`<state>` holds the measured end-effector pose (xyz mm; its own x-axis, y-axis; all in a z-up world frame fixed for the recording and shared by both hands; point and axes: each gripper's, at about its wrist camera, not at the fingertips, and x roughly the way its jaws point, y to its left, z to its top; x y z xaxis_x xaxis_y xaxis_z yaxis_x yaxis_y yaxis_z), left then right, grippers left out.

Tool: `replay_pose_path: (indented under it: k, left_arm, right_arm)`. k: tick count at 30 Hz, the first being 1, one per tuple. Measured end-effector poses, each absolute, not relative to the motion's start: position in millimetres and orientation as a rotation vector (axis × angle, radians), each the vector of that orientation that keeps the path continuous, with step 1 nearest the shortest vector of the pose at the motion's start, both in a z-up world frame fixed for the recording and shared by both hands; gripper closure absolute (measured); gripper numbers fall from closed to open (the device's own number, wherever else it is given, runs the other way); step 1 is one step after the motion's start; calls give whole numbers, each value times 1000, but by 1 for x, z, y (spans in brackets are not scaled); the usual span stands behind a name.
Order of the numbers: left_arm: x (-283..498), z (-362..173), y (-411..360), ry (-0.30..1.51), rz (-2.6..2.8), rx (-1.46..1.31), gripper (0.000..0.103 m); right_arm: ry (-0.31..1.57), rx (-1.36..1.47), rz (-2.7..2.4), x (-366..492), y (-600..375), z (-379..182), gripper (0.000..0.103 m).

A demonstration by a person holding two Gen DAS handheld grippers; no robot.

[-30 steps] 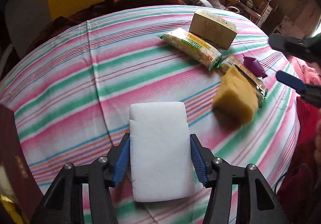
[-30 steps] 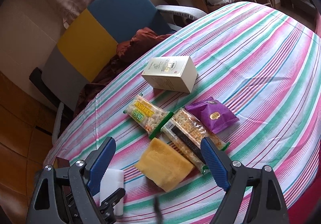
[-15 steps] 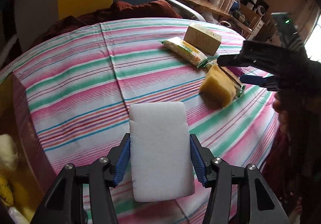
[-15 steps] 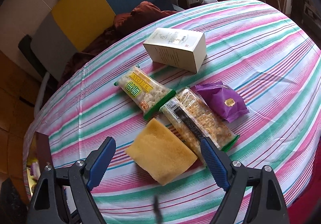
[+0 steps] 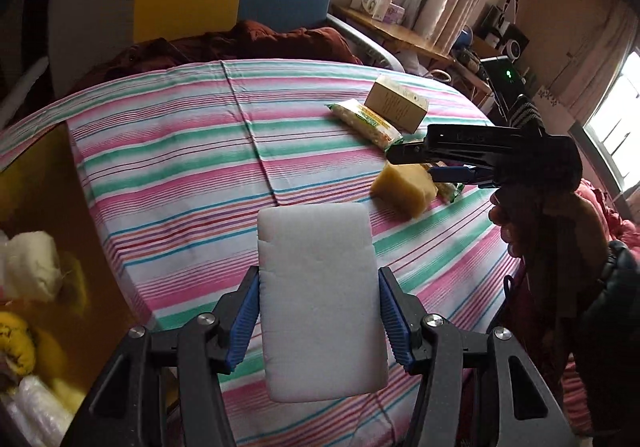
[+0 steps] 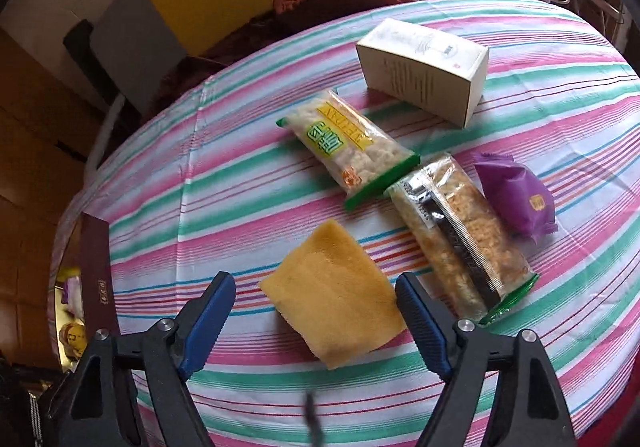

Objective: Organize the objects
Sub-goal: 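Grasp the white eraser block with left gripper while right grasps the yellow sponge, then carry both items into the gold tray and open both grippers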

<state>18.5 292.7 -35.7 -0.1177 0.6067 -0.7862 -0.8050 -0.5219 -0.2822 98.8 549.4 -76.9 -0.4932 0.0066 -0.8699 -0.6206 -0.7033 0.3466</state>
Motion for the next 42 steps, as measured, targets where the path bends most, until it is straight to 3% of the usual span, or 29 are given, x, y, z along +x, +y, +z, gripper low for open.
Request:
replay_pose_path:
  k: [11, 12, 18, 30, 42]
  left_arm:
    - [16, -26, 268, 212, 1824, -1109, 46]
    - [16, -25, 265, 205, 1824, -1108, 46]
    - [14, -22, 249, 183, 1846, -1105, 46]
    - [-24, -7, 180, 41, 2014, -1118, 46]
    - [-82, 8, 94, -111, 2261, -1104, 46]
  right_arm:
    - [632, -1444, 2148, 77, 535, -90, 20]
    - [623, -1461, 2146, 76, 534, -91, 25]
    - [632, -1457, 2143, 79, 537, -92, 35]
    - [645, -1302, 2314, 88, 515, -58, 35]
    - [531, -1344, 2714, 12, 381, -12, 35]
